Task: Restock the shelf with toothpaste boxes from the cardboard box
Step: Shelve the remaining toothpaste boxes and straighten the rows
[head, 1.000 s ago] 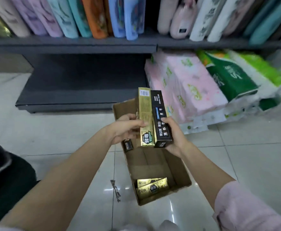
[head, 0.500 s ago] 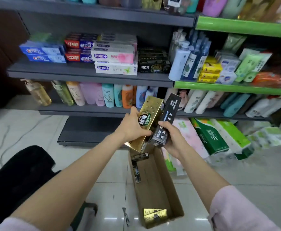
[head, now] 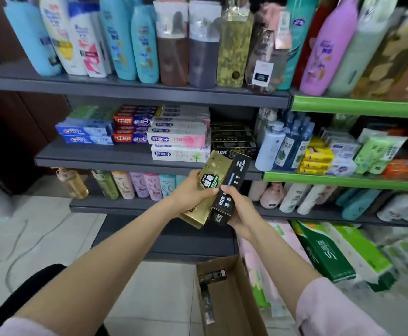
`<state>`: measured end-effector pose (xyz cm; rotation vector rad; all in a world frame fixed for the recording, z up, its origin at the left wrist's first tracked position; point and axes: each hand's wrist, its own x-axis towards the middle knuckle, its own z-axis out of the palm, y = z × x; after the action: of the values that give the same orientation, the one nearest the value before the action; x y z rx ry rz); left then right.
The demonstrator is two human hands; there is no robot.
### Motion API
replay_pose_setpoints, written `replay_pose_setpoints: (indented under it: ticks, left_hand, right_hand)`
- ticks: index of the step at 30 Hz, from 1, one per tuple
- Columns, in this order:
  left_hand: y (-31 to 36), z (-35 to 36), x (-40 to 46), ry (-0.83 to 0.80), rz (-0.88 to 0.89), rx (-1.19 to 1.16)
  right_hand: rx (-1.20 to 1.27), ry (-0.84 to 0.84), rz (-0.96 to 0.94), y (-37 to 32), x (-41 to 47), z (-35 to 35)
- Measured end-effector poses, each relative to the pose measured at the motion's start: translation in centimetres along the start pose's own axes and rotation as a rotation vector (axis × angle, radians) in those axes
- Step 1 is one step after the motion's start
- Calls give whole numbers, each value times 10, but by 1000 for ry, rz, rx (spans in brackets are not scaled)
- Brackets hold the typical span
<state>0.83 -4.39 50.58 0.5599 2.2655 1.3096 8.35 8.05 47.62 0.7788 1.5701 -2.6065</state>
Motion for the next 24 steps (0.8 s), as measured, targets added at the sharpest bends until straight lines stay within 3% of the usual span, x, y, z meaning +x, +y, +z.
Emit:
replay_pose_setpoints:
  ticks: [6, 10, 24]
  left_hand:
    - [19, -7, 66, 140, -27, 94]
    - [21, -13, 94, 206, -133, 168]
    - [19, -5, 205, 56, -35, 593]
  right_hand:
    - [-162, 79, 0, -26, 66, 1]
    - [-111, 138, 79, -38, 97, 4]
    - [-122, 372, 25, -76, 169, -45]
